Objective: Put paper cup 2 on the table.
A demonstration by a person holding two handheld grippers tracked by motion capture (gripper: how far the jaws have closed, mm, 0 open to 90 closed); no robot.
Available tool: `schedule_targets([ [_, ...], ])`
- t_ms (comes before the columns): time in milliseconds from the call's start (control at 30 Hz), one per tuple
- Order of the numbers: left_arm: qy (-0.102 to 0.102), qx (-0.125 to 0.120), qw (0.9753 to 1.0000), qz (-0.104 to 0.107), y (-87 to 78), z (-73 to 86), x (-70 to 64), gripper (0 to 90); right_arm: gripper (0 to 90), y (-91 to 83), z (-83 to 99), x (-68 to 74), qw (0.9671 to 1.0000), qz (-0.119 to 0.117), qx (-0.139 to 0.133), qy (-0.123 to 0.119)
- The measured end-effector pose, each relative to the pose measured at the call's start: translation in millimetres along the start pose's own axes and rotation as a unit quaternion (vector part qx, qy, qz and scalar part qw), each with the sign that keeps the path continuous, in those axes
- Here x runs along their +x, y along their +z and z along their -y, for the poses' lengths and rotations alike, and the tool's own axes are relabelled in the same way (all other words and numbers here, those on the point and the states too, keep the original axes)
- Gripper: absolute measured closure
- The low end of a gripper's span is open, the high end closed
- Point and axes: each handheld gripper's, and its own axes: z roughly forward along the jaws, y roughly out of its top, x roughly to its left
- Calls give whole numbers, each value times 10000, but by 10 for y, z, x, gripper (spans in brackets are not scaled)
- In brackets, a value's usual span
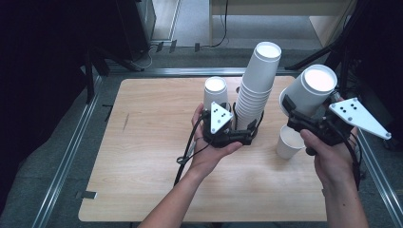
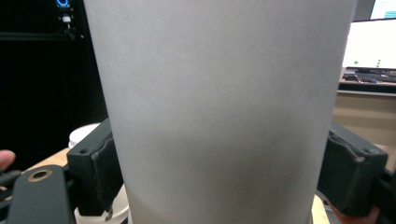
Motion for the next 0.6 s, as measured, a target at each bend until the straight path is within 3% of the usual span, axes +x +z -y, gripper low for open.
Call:
schedule_targets([
  [400, -87, 86, 9999, 113, -362, 151, 68, 12, 143, -64, 299, 171, 9994, -39, 159, -308],
  [600, -153, 168, 9997, 71, -563, 318, 167, 0, 142, -78, 465, 274, 9977, -91, 275, -617],
])
